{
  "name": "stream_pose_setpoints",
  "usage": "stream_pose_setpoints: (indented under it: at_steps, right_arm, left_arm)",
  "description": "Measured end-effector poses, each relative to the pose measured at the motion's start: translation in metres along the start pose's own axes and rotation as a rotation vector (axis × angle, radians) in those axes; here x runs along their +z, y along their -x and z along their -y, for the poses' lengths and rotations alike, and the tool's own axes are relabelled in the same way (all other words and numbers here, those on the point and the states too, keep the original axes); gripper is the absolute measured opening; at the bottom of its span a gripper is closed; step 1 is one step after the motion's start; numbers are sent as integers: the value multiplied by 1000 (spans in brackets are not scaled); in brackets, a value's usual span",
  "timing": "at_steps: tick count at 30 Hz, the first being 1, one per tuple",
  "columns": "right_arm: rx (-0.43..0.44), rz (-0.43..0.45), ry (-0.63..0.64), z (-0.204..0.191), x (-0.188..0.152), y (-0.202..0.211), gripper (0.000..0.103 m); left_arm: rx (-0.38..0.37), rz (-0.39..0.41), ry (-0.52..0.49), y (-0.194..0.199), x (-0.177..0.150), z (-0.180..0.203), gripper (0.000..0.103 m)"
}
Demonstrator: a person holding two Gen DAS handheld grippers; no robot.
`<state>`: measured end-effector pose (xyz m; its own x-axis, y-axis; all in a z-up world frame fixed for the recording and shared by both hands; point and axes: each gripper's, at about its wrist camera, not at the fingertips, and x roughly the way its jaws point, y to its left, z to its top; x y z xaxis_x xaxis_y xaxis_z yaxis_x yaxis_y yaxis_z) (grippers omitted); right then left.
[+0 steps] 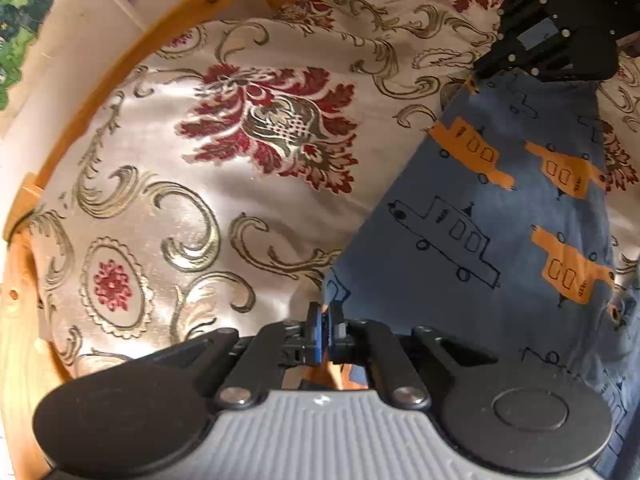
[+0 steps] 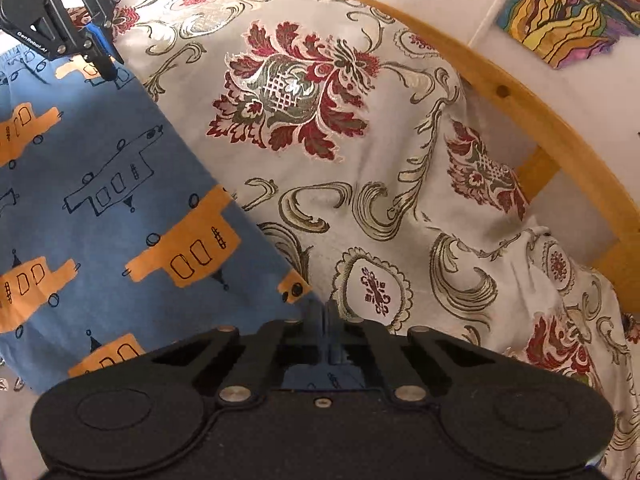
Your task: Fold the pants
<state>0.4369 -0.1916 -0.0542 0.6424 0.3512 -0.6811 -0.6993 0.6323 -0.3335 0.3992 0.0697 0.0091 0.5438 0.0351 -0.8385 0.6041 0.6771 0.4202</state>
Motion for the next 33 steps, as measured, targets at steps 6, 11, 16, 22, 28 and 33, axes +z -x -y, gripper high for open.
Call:
stream_pose_setpoints:
  at_steps: [6, 11, 16, 22, 28, 33]
  right_arm:
    - [-53, 71, -42, 9, 3, 14, 0]
    - [-41, 31, -19, 1, 1, -1, 0]
    - [-12, 37, -43, 4, 1, -2, 21]
    - [23, 42, -64, 7, 1, -2, 33]
    - [64, 97, -6, -8, 16, 2, 52]
    - [80, 106, 86, -31, 39, -10, 64]
  left_arm:
    - [31, 39, 76, 10, 1, -11, 2]
    - [52, 11, 54, 2, 0, -7, 13]
    - [53, -2, 60, 1, 2, -15, 51]
    - [3, -34, 96, 3, -4, -32, 61]
    - [-18, -37, 100, 12, -15, -39, 72]
    - [-37, -57, 113, 13, -20, -43, 58]
